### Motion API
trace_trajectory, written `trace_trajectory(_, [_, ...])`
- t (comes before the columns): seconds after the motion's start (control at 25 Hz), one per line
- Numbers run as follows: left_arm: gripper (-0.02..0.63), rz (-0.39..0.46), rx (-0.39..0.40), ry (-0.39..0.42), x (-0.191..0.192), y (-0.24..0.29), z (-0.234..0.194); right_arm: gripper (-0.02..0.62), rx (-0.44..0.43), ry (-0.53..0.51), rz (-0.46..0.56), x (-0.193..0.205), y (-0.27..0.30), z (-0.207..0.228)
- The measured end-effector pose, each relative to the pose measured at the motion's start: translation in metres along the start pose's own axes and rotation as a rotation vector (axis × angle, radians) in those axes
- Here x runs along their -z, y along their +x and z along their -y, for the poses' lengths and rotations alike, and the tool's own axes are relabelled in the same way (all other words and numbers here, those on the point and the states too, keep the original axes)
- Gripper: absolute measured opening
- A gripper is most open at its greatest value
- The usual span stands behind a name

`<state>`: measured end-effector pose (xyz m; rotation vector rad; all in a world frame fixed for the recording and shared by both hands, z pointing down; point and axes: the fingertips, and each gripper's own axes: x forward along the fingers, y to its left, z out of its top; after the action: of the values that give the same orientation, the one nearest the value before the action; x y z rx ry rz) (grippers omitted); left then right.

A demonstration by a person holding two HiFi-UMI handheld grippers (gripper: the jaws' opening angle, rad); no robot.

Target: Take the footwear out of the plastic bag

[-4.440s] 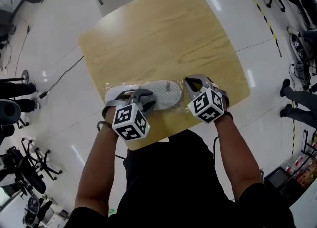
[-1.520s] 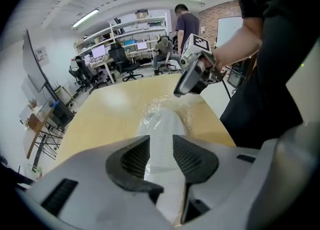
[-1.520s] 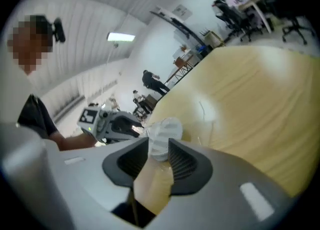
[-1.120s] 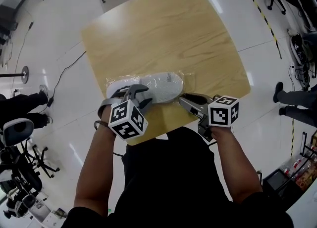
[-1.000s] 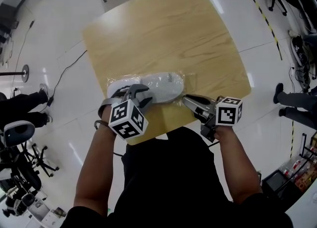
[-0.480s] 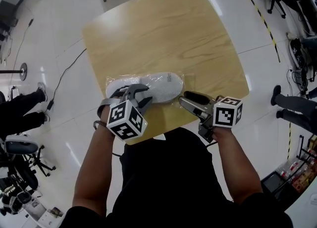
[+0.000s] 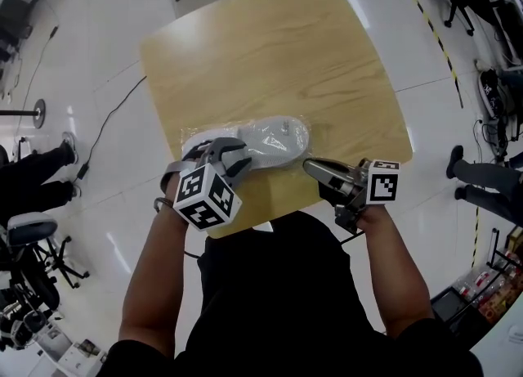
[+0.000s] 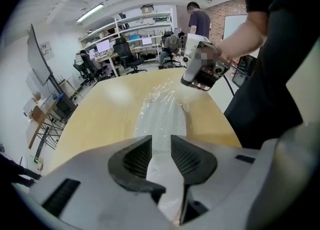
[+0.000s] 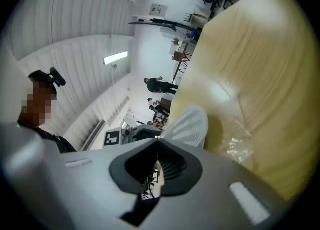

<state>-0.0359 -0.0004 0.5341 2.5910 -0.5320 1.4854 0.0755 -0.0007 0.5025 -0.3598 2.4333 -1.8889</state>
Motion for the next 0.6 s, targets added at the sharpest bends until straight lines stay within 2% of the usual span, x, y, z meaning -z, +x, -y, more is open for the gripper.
trace_trajectory(0.12, [0.124, -0.008, -0.005, -0.004, 0.004, -0.001, 0.001, 0.006, -0.011, 0.06, 0.055, -0.006, -0.02, 0.011])
trace_trajectory(0.24, [0.123, -0.013, -0.007, 0.004, 0.004, -0.002, 0.001, 0.006, 0.073, 0.045, 0.114, -0.023, -0.038, 0.026])
trace_trajectory(0.28, [0.123, -0.008, -0.008, 0.007, 0.003, -0.003, 0.002, 0.028, 0.092, 0.021, 0.113, -0.027, -0.038, 0.025])
trace_trajectory(0.36, [0.123, 0.001, -0.01, 0.01, 0.001, -0.005, 0.003, 0.142, 0.096, -0.016, 0.081, -0.032, -0.026, 0.018])
trace_trajectory(0.4, [0.123, 0.0, -0.011, 0.011, 0.001, -0.005, 0.003, 0.172, 0.106, -0.028, 0.064, -0.033, -0.017, 0.017])
trace_trajectory(0.44, [0.123, -0.003, -0.012, 0.013, 0.001, -0.004, 0.003, 0.172, 0.134, -0.036, 0.047, -0.034, -0.009, 0.021])
trace_trajectory(0.52, [0.123, -0.013, -0.013, 0.015, 0.0, -0.001, 0.002, 0.158, 0.208, -0.046, 0.006, -0.035, 0.004, 0.035])
trace_trajectory(0.56, [0.123, -0.017, -0.013, 0.014, 0.0, -0.001, 0.002, 0.098, 0.218, -0.043, -0.009, -0.035, 0.01, 0.038])
trace_trajectory(0.6, [0.123, -0.02, -0.013, 0.013, 0.0, -0.001, 0.002, 0.002, 0.191, -0.022, -0.011, -0.035, 0.014, 0.036])
